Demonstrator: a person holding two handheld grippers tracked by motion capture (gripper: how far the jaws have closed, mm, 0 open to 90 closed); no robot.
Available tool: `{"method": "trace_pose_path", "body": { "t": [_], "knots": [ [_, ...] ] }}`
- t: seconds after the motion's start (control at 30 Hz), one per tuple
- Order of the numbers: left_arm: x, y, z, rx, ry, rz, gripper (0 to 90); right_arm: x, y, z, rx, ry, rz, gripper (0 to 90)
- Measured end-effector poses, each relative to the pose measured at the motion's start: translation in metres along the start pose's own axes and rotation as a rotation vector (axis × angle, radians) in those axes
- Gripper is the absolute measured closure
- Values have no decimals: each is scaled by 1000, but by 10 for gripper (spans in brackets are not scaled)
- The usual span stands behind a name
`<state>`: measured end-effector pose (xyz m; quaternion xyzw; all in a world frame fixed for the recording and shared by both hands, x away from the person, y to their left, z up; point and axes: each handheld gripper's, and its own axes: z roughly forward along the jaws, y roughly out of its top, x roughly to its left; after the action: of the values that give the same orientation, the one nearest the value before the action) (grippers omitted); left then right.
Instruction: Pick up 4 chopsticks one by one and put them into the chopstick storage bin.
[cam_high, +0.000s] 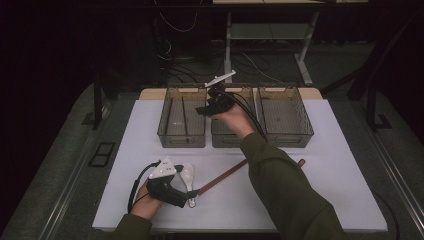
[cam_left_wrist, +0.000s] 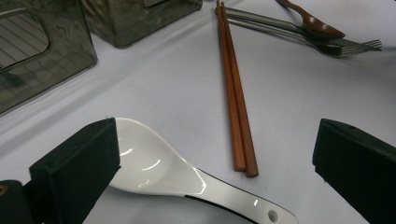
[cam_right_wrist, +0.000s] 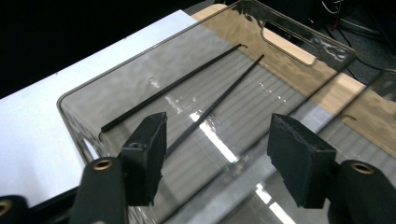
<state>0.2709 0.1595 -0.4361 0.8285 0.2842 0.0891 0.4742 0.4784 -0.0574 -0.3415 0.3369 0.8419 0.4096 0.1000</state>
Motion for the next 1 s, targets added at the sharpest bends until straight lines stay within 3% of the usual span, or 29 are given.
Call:
{"method": "trace_pose_path", "body": {
  "t": [0.17, 0.57, 1.0],
  "knots": [
    [2, 0, -1, 0, 4, -1, 0, -8, -12, -19, -3, -17, -30, 341],
    [1, 0, -2, -7, 12, -13, 0, -18, -43, -58, -38, 30, -36, 317],
    [1, -1, -1, -2, 6, -14, 0, -25, -85, -107, -124, 63, -32, 261]
  ]
}}
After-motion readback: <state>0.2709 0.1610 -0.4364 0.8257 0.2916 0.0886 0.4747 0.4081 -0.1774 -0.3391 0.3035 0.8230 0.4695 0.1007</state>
